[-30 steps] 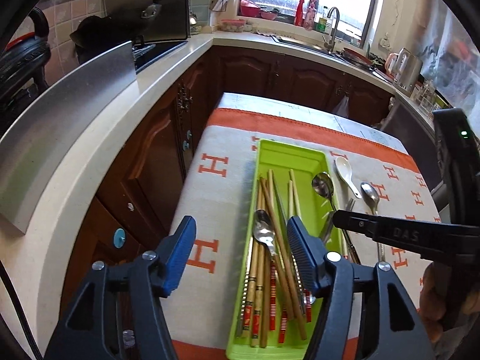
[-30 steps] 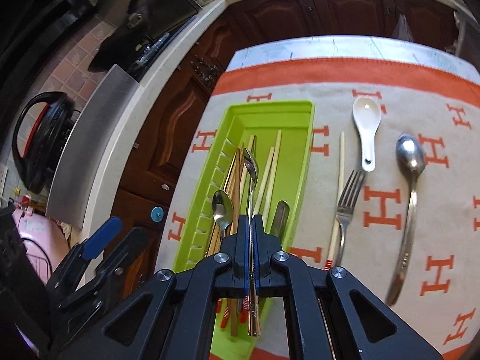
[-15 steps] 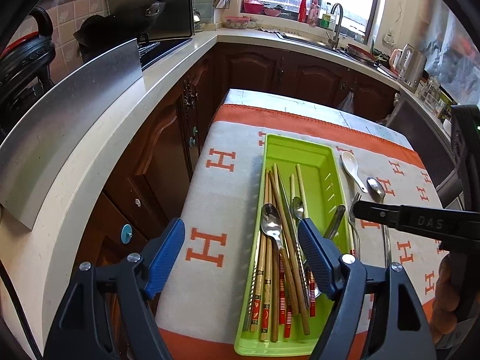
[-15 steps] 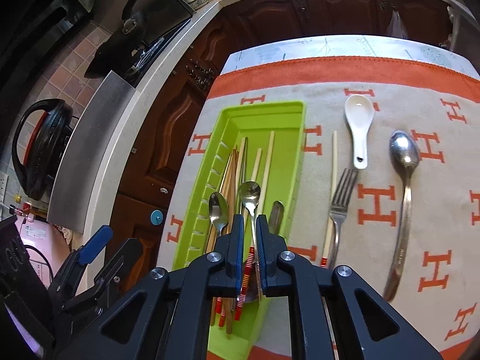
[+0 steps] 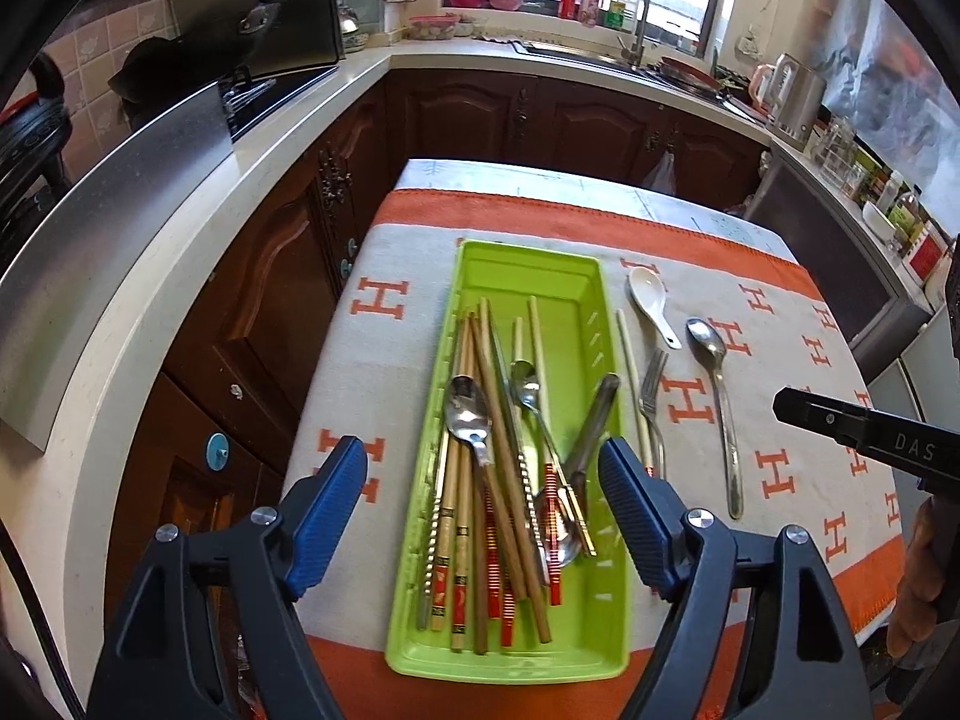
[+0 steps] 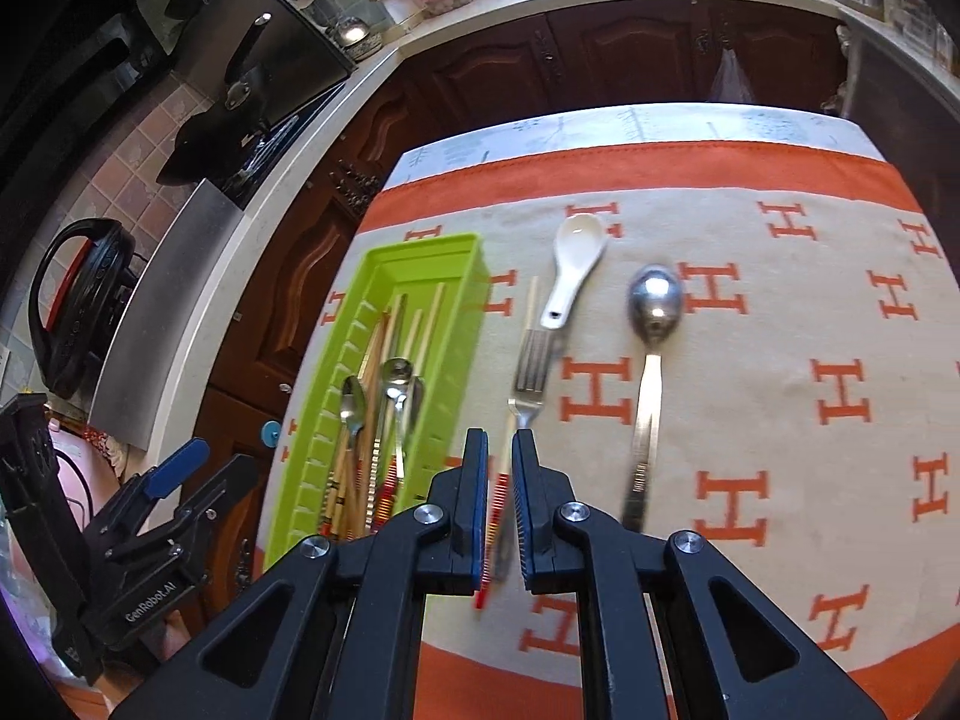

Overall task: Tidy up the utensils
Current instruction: 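Carry both spoons over the green tray and open both tools to drop them, then grasp the white ceramic spoon with the left tool while the right tool grasps a steel spoon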

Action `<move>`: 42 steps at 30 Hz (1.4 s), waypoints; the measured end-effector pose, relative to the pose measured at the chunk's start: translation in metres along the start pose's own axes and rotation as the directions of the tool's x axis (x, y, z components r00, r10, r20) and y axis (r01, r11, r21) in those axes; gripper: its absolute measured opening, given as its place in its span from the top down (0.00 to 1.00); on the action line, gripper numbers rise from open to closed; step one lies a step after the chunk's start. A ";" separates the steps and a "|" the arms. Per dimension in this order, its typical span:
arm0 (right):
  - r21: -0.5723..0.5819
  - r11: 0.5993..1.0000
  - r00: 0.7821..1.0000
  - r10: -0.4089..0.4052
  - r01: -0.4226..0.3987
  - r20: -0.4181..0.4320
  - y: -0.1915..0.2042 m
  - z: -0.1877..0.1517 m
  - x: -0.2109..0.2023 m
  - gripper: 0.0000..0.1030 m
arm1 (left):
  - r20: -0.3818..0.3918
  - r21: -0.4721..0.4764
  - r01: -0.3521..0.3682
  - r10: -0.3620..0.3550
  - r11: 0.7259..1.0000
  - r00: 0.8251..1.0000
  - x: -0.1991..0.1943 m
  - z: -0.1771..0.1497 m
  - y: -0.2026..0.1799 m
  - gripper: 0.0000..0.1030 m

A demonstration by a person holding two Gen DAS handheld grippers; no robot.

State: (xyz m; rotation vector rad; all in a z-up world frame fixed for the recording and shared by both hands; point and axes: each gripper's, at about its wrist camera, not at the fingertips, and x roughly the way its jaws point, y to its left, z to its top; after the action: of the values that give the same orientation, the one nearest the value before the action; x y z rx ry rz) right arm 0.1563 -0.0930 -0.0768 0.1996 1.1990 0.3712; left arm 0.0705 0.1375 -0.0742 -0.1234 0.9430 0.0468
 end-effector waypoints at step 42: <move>0.214 0.973 0.997 0.081 -0.082 0.011 -0.156 0.052 0.030 0.92 | -0.340 0.056 0.125 -0.099 0.991 0.935 0.237 0.135 -0.150 0.57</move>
State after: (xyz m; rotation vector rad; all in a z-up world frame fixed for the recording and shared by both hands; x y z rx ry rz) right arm 0.2413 -0.2228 -0.1375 0.4372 1.2305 0.3127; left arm 0.3321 0.0022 -0.1750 -0.1163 1.2768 -0.1201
